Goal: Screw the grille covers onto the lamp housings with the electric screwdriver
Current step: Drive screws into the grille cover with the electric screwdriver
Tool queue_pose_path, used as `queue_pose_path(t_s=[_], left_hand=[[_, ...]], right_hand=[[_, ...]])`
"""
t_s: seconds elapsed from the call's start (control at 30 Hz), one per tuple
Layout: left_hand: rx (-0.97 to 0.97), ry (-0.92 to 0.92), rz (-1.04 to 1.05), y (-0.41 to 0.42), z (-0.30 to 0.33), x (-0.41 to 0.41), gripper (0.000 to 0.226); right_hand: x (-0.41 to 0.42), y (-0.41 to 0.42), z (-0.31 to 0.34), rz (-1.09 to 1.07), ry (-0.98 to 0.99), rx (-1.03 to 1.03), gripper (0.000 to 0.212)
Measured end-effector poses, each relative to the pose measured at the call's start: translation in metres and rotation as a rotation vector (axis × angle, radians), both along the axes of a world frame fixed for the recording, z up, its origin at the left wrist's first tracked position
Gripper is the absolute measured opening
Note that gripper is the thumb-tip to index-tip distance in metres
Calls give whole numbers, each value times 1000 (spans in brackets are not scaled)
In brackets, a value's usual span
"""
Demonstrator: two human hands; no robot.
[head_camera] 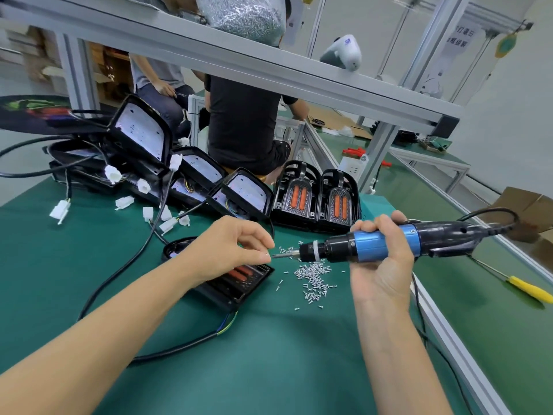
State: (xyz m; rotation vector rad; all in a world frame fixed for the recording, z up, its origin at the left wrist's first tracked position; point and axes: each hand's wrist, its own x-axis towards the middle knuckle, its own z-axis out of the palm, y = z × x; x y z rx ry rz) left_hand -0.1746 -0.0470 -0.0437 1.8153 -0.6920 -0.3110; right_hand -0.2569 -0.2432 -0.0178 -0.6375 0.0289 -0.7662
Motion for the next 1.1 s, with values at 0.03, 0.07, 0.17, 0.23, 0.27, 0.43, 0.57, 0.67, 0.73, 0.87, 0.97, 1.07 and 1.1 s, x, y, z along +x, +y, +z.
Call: queue_pose_path(t_s=[0.03,0.07,0.17,0.23,0.27,0.43,0.57,0.67,0.73,0.87,0.97,1.07,1.1], left_hand=[[-3,-10,7,6,1,0,14],[-9,-21,28,12,1,1,14],[-1,-88,190,35,-5,8,17],[36,-129,288,50,-15,9,18],[56,-138,311,55,-21,9,19],[74,-178,316,65,-43,-3,23],[103,-237,306,65,-52,-6,21],[130,-296,311,63,-54,-6,17],[127,-313,322,62,-56,-6,17],[127,-305,335,60,-56,-4,18],[123,-296,340,60,-56,-5,21],[110,-278,347,60,-56,-5,23],[105,-273,348,59,-56,-5,25]], right_hand=[[2,5,0,11,0,-6,25],[4,9,0,23,1,-11,26],[10,23,-1,63,4,-34,27],[12,31,-3,91,4,-64,27],[13,34,-5,105,9,-85,27],[14,50,-13,158,42,-202,27],[14,54,-15,174,63,-267,27],[13,54,-16,183,69,-302,26],[13,54,-16,195,74,-324,27],[10,55,-19,197,88,-368,28],[10,56,-20,189,102,-378,27],[11,58,-20,178,120,-381,25],[12,58,-20,176,125,-386,24]])
